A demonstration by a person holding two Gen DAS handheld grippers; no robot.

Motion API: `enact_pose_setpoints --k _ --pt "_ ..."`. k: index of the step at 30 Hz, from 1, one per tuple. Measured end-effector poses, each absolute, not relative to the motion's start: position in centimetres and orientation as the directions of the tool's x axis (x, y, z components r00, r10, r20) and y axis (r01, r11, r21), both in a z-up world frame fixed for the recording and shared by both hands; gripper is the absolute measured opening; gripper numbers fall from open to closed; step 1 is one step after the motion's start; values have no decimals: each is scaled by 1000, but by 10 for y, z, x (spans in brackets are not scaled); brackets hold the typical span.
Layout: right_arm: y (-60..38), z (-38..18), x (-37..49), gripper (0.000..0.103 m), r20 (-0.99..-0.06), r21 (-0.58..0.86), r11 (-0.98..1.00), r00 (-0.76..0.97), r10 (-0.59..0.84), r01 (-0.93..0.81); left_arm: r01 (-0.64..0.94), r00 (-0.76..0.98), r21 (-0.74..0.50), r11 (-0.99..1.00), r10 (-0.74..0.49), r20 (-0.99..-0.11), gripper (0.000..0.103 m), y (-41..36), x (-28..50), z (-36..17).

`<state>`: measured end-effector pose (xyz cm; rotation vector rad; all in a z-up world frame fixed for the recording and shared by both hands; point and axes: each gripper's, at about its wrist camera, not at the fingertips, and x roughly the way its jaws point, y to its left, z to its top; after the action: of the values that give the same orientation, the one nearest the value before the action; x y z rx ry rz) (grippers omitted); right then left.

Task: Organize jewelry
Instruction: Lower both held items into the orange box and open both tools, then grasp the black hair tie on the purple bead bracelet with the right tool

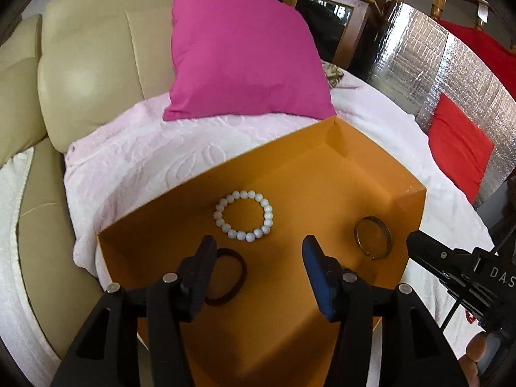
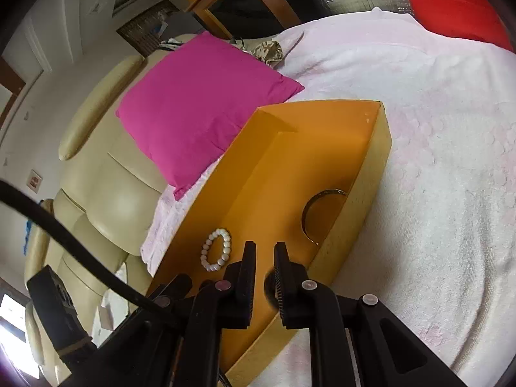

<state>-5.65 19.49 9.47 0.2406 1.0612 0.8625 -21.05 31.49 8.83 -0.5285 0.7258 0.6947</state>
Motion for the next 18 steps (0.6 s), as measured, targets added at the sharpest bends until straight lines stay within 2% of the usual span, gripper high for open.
enact_pose_setpoints --k 8,11,18 --pt "169 96 -59 14 -697 486 705 257 669 -517 -709 572 -145 691 442 -691 59 292 -197 99" --pt "135 100 -61 14 -710 434 750 322 626 -499 -668 596 -92 738 457 -660 63 269 -186 106" --pt "29 105 -56 17 -724 407 834 424 544 -373 -579 642 15 815 468 -607 64 214 -161 113"
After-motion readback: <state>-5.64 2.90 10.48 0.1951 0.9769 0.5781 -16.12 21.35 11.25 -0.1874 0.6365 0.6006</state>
